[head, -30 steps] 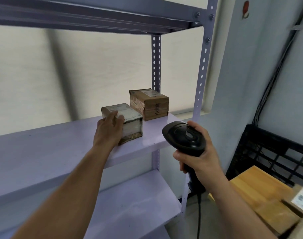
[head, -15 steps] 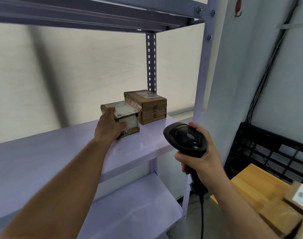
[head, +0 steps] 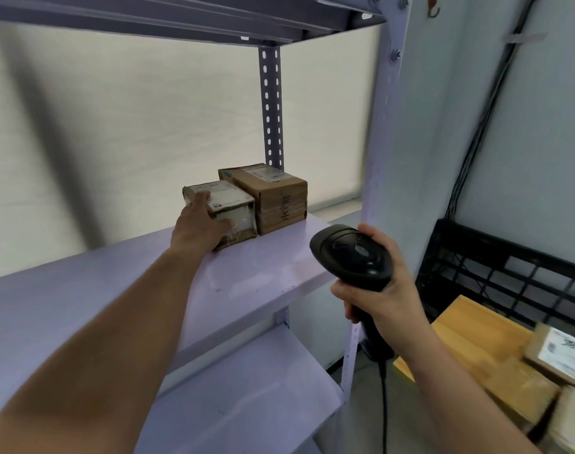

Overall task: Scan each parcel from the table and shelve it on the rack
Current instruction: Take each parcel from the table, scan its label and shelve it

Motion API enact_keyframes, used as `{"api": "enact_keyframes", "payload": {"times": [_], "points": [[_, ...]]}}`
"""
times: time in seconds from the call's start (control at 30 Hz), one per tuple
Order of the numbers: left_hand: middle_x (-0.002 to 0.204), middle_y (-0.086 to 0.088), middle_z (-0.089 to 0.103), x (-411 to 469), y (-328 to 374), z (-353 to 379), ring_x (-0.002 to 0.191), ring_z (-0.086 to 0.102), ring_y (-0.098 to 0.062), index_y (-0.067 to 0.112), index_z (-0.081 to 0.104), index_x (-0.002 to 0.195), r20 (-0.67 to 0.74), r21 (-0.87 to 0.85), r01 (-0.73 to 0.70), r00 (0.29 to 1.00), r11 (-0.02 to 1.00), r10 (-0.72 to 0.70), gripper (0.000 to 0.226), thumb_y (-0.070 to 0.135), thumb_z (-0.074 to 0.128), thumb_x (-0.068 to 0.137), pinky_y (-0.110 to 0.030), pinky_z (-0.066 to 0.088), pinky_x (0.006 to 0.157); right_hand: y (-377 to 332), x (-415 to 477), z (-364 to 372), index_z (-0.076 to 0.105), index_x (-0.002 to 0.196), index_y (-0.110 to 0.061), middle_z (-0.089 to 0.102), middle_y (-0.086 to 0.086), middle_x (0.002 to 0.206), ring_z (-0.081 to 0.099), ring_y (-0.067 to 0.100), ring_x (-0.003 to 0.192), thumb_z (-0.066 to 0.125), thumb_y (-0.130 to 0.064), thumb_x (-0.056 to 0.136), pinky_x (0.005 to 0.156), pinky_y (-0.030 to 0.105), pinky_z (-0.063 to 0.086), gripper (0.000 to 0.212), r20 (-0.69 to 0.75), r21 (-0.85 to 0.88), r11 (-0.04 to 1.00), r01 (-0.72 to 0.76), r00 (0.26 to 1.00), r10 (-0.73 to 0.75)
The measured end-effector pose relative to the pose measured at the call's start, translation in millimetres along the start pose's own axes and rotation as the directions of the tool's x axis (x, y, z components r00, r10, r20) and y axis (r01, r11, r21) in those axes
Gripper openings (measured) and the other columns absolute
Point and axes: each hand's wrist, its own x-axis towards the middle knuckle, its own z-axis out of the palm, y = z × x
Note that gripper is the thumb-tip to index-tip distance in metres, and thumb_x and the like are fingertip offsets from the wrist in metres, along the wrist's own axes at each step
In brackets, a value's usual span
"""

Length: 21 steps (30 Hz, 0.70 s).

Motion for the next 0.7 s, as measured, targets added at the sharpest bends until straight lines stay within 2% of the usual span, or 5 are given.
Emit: {"api": "enact_keyframes", "payload": {"times": [0.23,0.33,0.43,0.53,0.7], "points": [[0.159,-0.013,0.019,-10,3,-5,0.139,0.031,-0.037,0.032,-0.003,0.154,0.018,0.099,0.021,1.000,0.995,-0.023,0.108,0.043,0.072,0.078,-0.047,0.033,0.109,-2,-12,-11,0.053,0.121,-0.051,0.059,0.008,0.122,0.059,0.026,0.055,0.078,0.008,0.074,0.052,0.033,0.052,0.079,0.003,-0.002,1.000,0.020,1.000,-0.020],[0.161,-0.015,0.000,-28,14,-4,0.146,0.012,-0.035,0.029,0.000,0.155,-0.062,0.182,-0.006,0.998,0.983,0.017,0.108,0.046,0.074,0.077,-0.047,0.020,0.116,-8,-23,-21,0.051,0.124,-0.046,0.059,0.000,0.120,0.058,0.025,0.055,0.075,0.012,0.075,0.053,0.034,0.055,0.079,-0.006,-0.001,1.000,0.019,1.000,-0.019],[0.161,-0.017,-0.006,-53,28,1,0.149,0.000,-0.033,0.022,0.011,0.154,-0.150,0.250,-0.114,0.976,0.962,0.155,0.105,0.048,0.076,0.076,-0.046,0.006,0.119,-13,-36,-33,0.050,0.124,-0.045,0.061,0.002,0.116,0.057,0.025,0.055,0.074,0.012,0.076,0.052,0.033,0.054,0.078,-0.013,0.012,1.000,0.020,1.000,-0.020],[0.162,-0.014,0.004,-82,43,10,0.148,0.004,-0.032,0.019,0.024,0.151,-0.184,0.243,-0.238,0.940,0.940,0.286,0.094,0.046,0.075,0.077,-0.045,0.010,0.118,-12,-50,-48,0.050,0.123,-0.046,0.062,0.005,0.115,0.056,0.026,0.055,0.074,0.012,0.076,0.051,0.033,0.053,0.078,-0.018,0.014,1.000,0.011,1.000,-0.011],[0.143,-0.007,0.045,-142,74,39,0.127,0.046,-0.029,0.017,0.041,0.143,-0.140,0.128,-0.417,0.891,0.900,0.432,0.067,0.038,0.068,0.085,-0.044,0.042,0.096,-12,-78,-80,0.050,0.124,-0.047,0.061,0.003,0.118,0.059,0.022,0.058,0.076,0.011,0.075,0.053,0.035,0.054,0.080,-0.031,0.016,1.000,-0.004,1.000,0.005]]}}
